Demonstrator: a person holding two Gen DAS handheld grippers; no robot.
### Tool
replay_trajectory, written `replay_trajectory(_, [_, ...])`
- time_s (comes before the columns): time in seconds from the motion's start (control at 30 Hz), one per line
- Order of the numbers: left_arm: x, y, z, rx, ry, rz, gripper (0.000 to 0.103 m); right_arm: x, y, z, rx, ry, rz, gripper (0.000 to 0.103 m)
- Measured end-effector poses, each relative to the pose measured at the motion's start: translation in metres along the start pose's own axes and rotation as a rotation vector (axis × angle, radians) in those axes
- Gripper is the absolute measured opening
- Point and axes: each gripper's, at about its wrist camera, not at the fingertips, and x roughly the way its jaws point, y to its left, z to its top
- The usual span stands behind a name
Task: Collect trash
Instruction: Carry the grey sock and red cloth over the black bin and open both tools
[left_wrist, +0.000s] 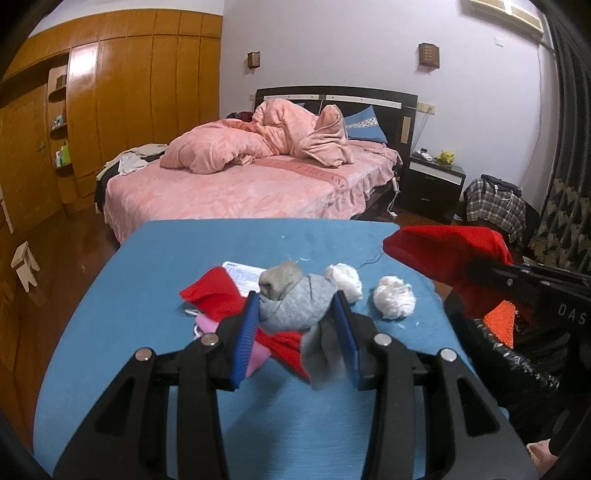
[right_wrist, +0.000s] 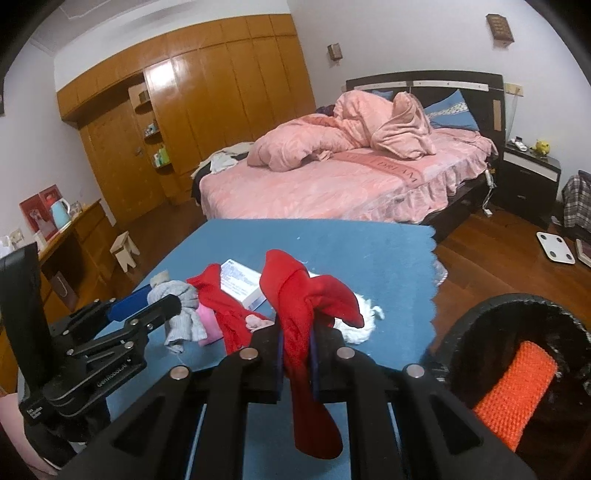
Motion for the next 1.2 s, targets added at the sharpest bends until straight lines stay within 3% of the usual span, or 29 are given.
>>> replay_trajectory(0.4, [-0.015,-0.043,0.014,0.034,-0.044,-0.086,0.039,-0.05,-0.034,0.004,0.038,-0.064,-0.089,0.011])
replay_trajectory(0.87, [-0.015,-0.136,0.022,0.115,-0.061,-0.272,0.039,-0.11,-0.102,-0.021,0.124,-0.08,-0.272,0.011])
replay_trajectory(1.2, [-0.006,-0.196,0.016,0.184,-0.053,-0.371,0.039,-0.137,-0.146,-0.041,0.176,-0.084,-0.356,0.011])
